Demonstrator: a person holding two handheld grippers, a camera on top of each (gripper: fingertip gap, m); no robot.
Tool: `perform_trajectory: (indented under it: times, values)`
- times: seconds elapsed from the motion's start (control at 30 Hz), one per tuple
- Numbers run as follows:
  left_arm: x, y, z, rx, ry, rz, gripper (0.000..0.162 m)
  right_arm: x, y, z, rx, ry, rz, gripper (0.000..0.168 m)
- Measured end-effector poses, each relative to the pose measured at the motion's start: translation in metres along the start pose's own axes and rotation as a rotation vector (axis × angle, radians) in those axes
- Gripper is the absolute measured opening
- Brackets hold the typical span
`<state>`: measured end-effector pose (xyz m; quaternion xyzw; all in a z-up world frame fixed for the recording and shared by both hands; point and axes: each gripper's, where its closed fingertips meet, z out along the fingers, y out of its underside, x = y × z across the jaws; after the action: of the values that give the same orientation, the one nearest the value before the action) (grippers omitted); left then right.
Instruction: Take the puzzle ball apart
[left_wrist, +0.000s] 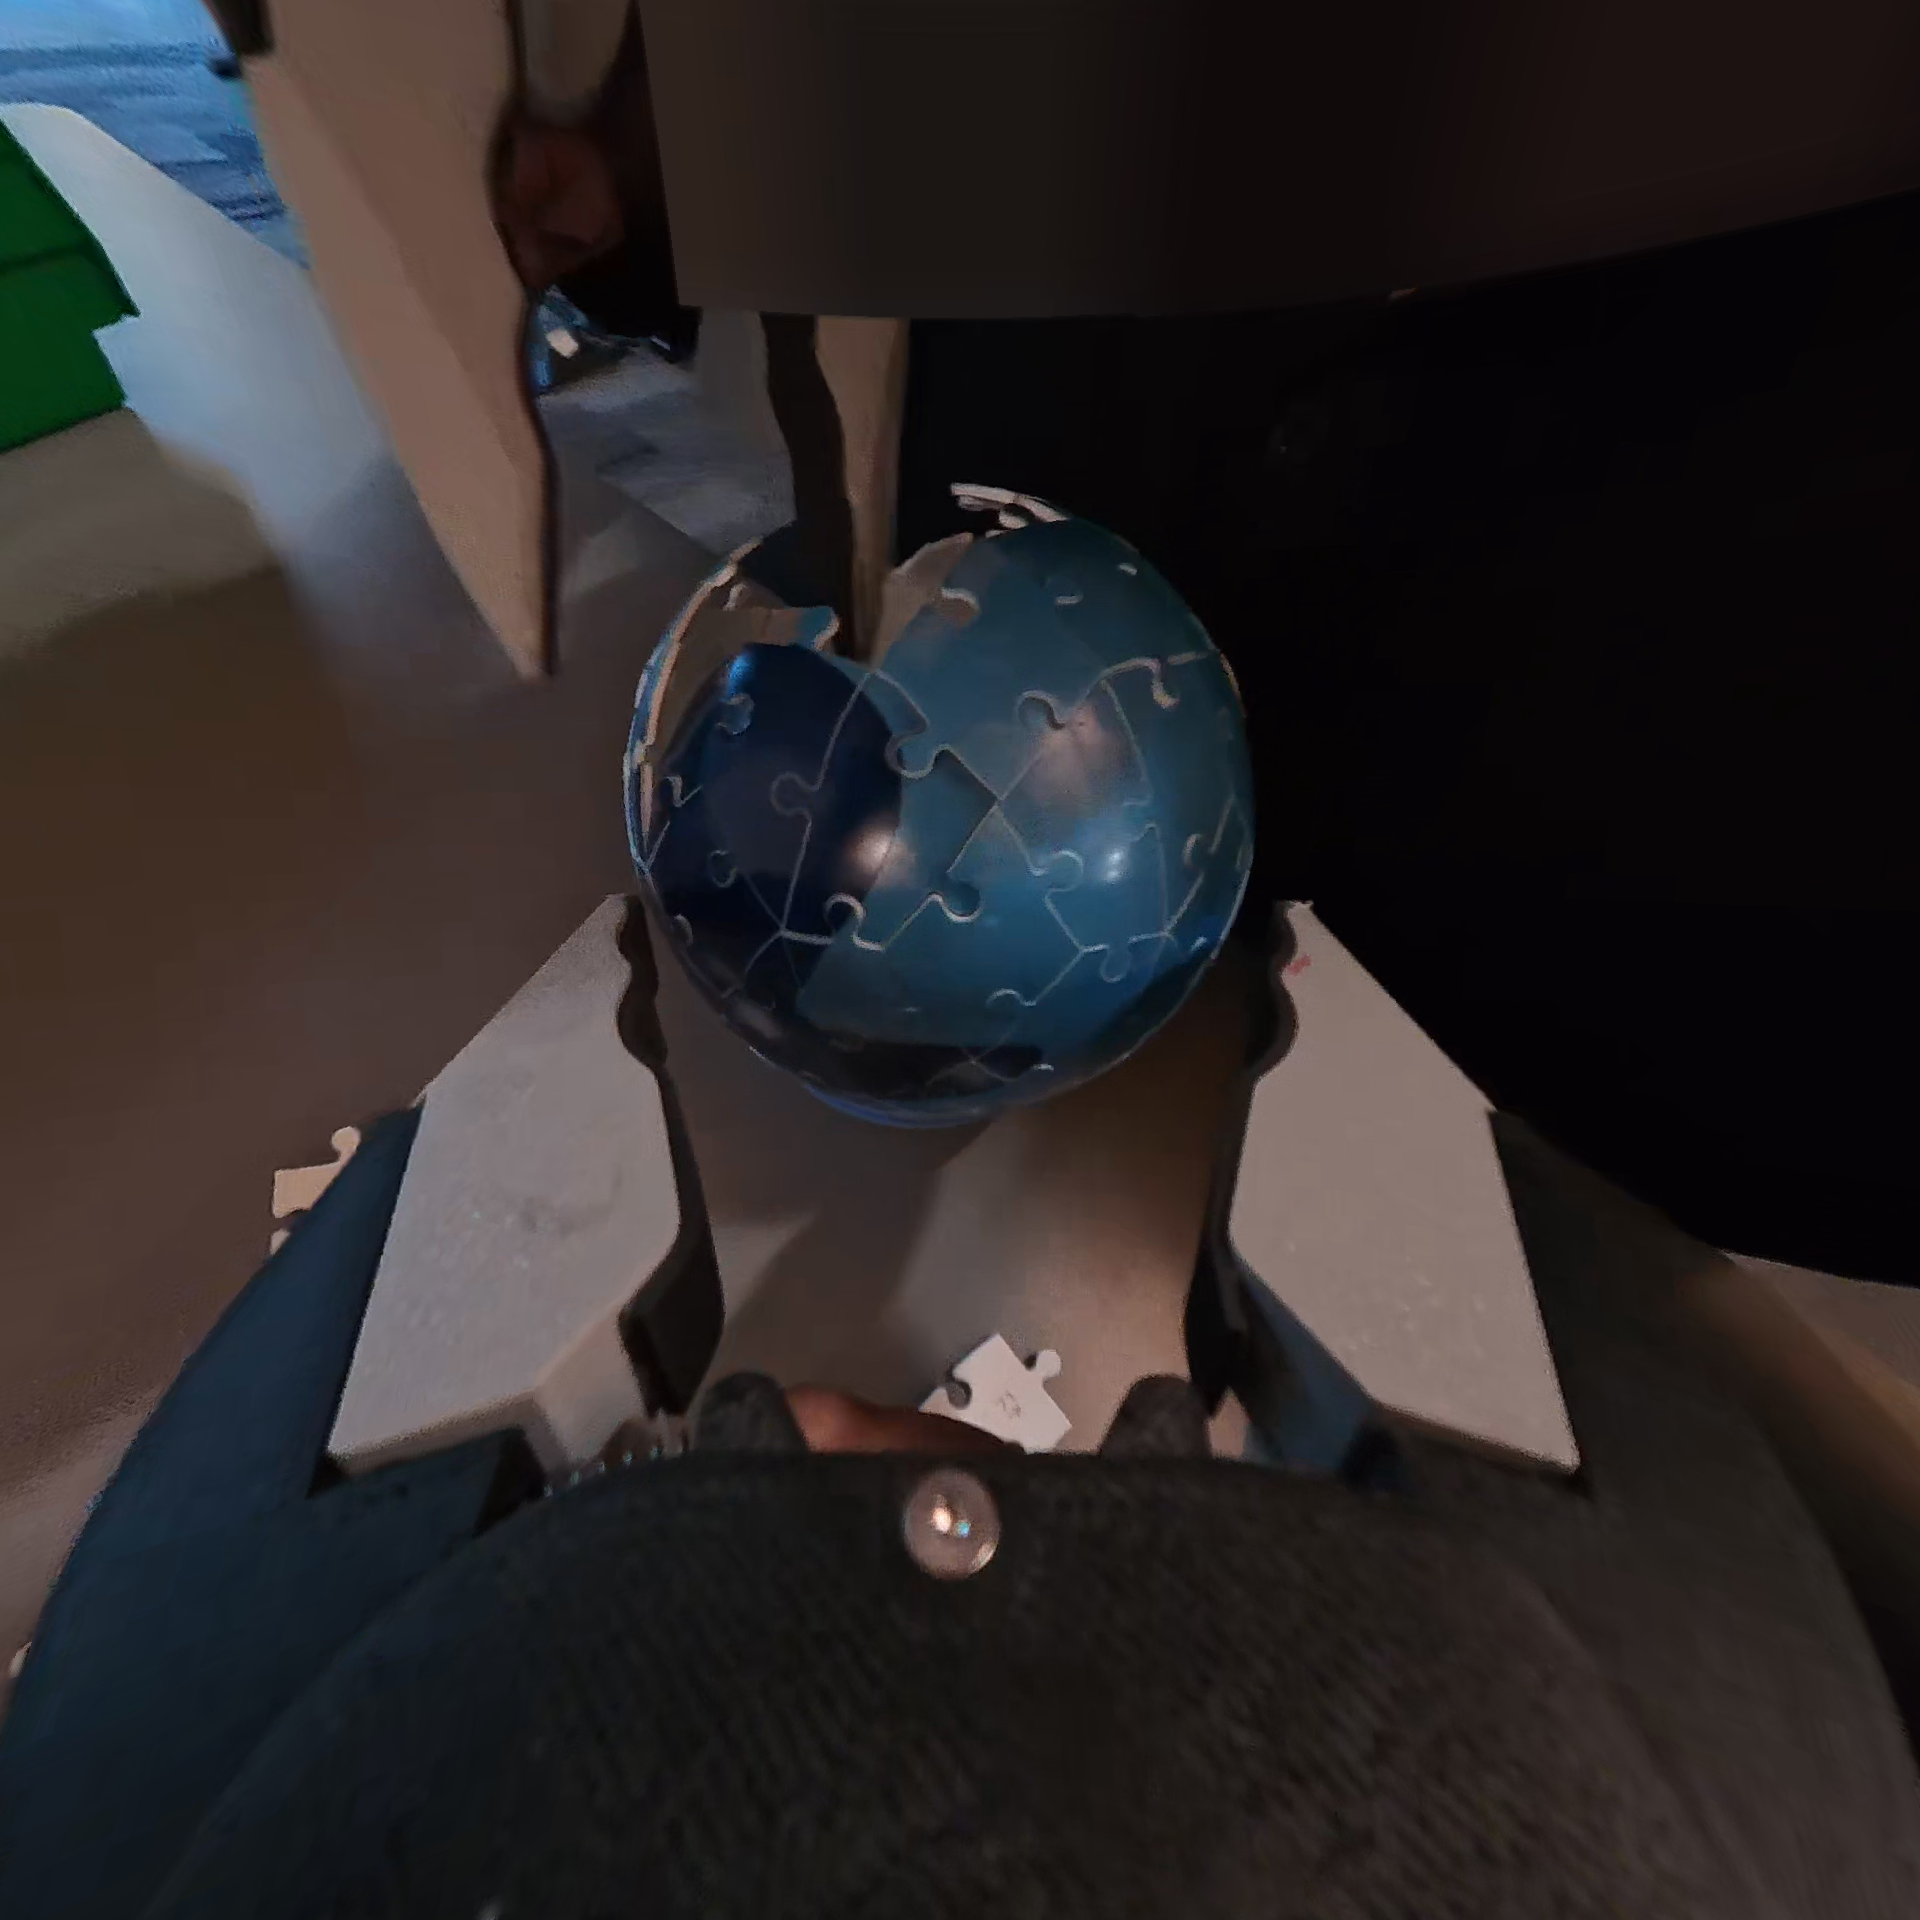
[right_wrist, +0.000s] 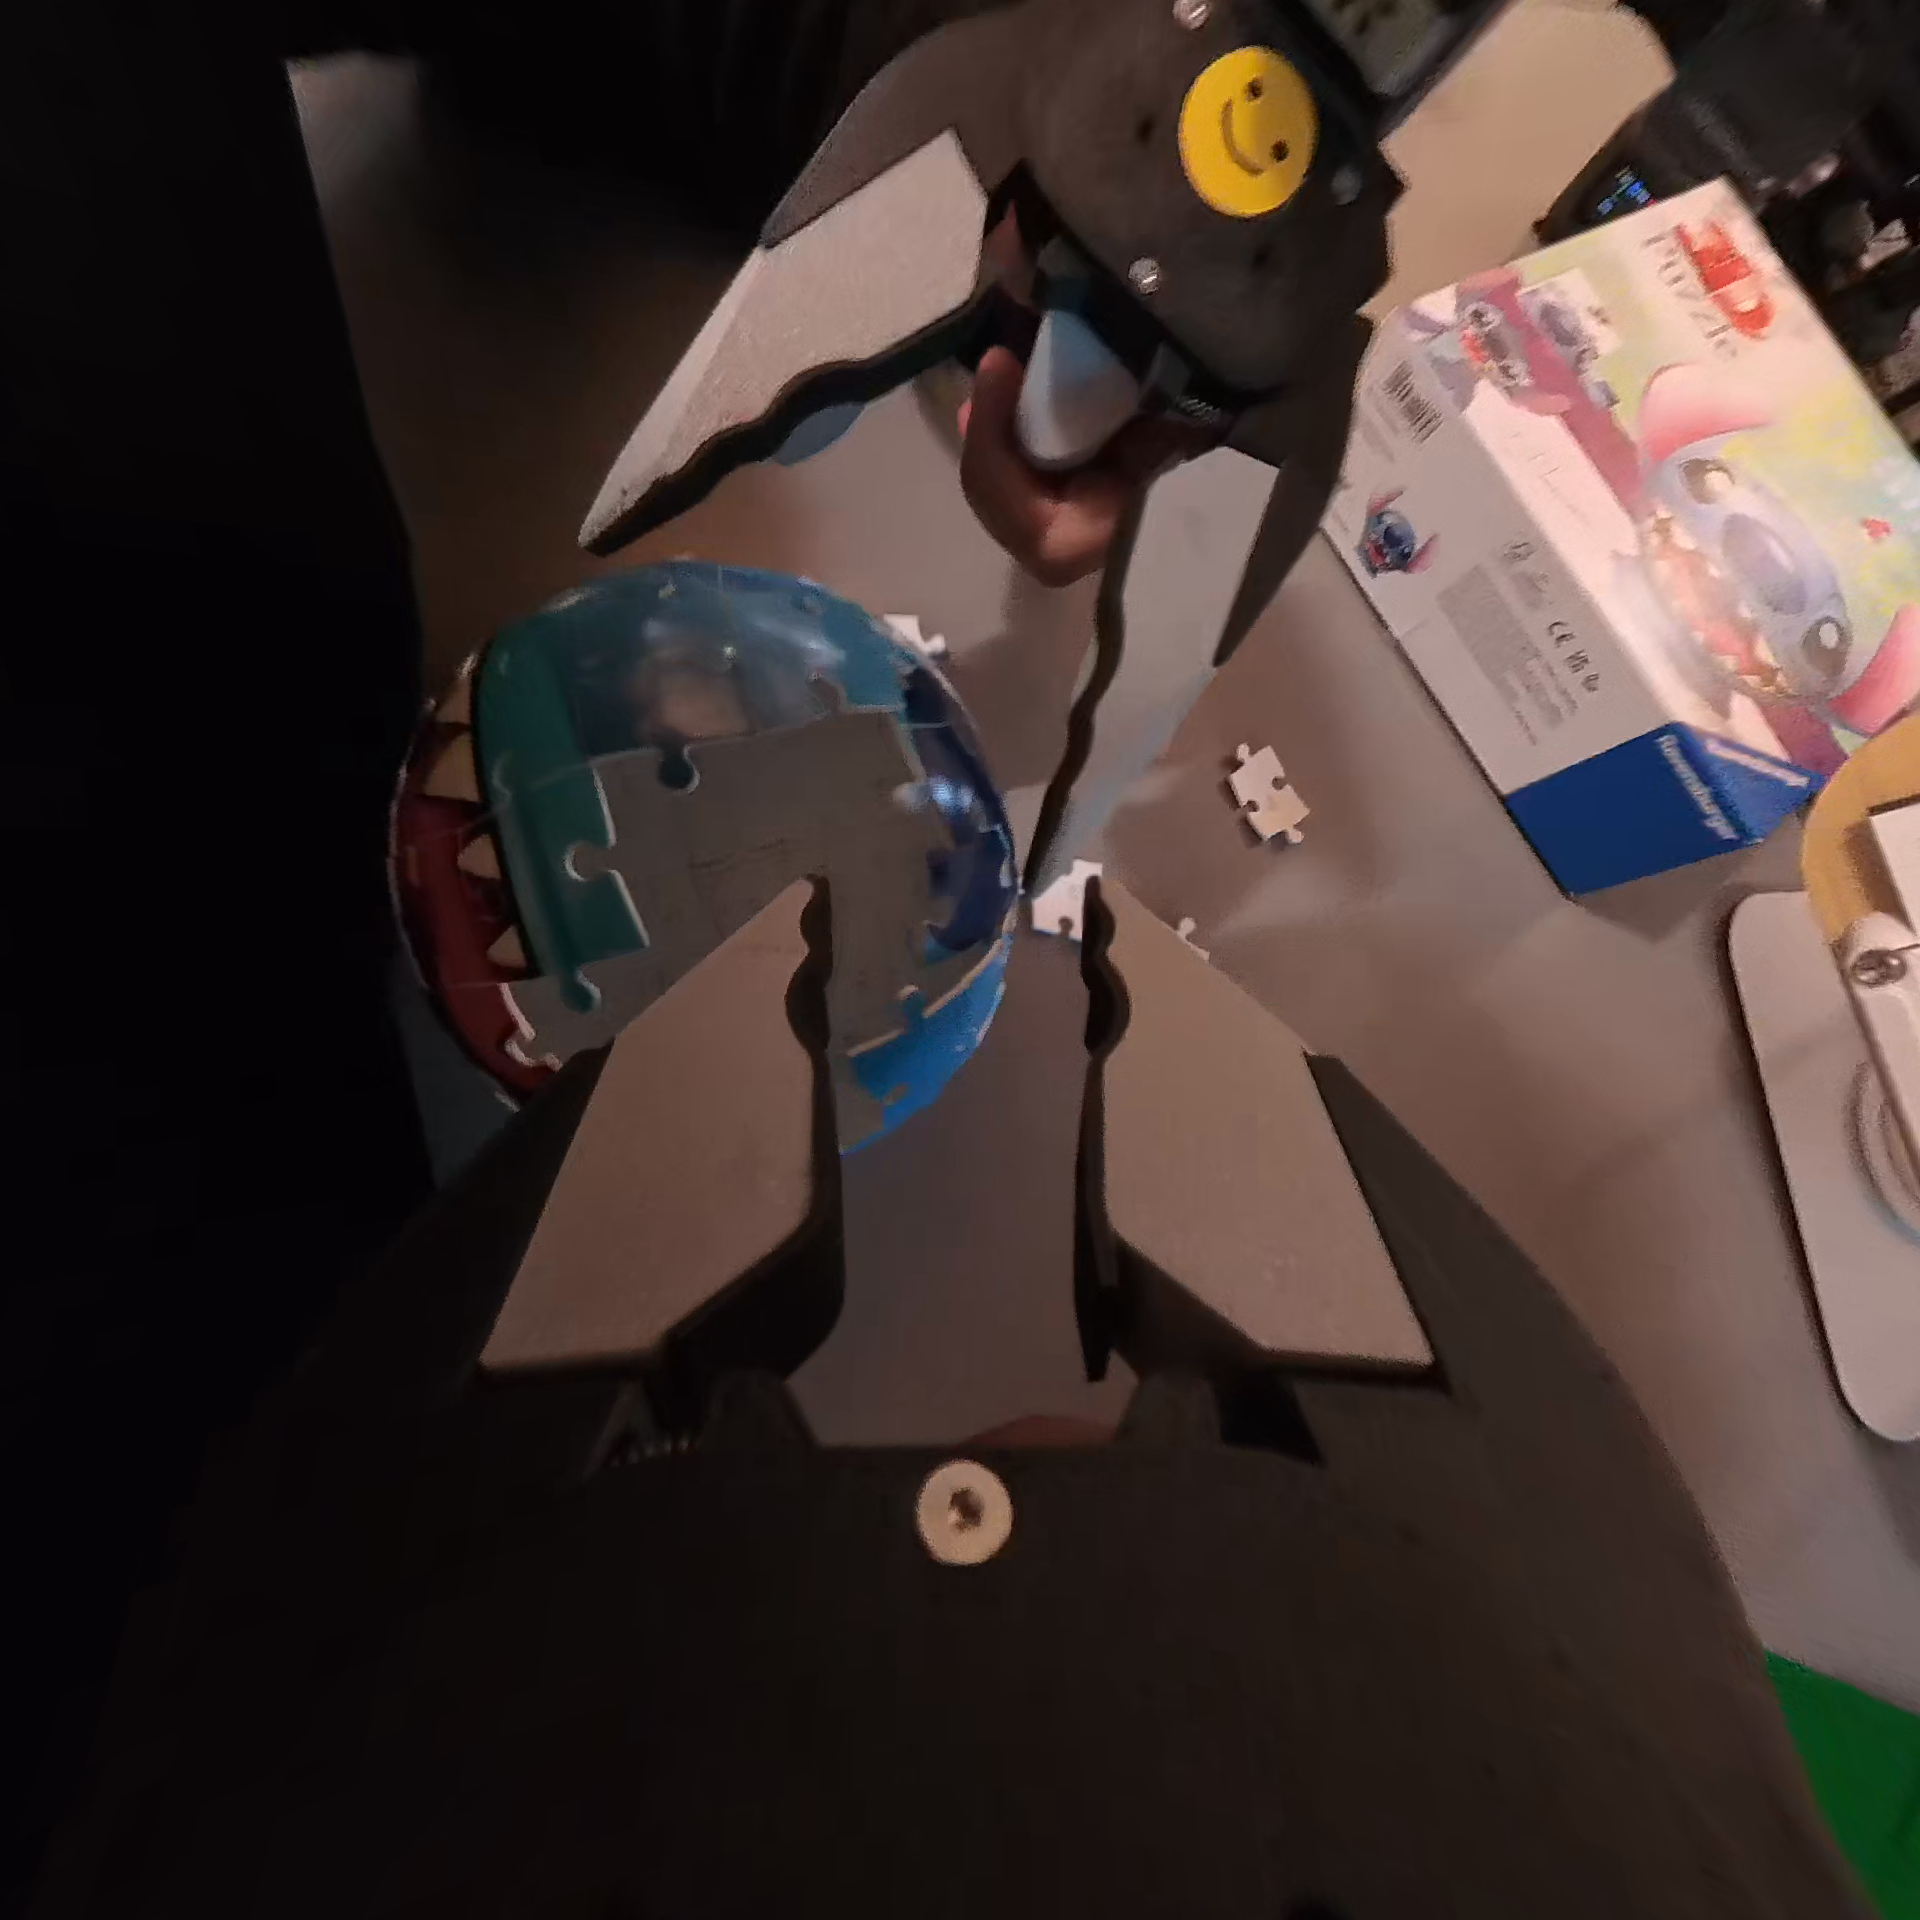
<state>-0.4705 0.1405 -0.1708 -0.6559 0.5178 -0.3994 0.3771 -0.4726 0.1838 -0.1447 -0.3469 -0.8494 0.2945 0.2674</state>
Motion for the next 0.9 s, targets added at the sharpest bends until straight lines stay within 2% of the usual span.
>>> perform_trajectory:
  times: [0.2, 0.33, 0.47, 0.57, 0.8, 0.9]
  values:
    - [0.000, -0.003, 0.004, 0.026, 0.018, -0.014, 0.115, 0.008, 0.014, 0.013, -0.107, 0.159, -0.068, 0.044]
    - [-0.001, -0.005, 0.005, 0.013, 0.036, 0.006, 0.116, 0.007, 0.015, 0.012, -0.085, 0.209, -0.034, 0.043]
    - [-0.001, -0.008, 0.006, -0.003, 0.077, 0.034, 0.116, 0.013, 0.015, 0.007, -0.067, 0.318, -0.038, 0.034]
    - [-0.004, -0.007, 0.007, -0.019, 0.092, 0.051, 0.116, 0.013, 0.015, 0.008, -0.068, 0.354, -0.064, 0.027]
    - [-0.004, -0.007, 0.010, -0.036, 0.122, 0.083, 0.114, 0.015, 0.016, 0.009, -0.057, 0.353, -0.078, 0.023]
    - [-0.001, -0.007, 0.011, -0.048, 0.109, 0.089, 0.120, 0.013, 0.016, 0.009, -0.058, 0.345, -0.099, 0.015]
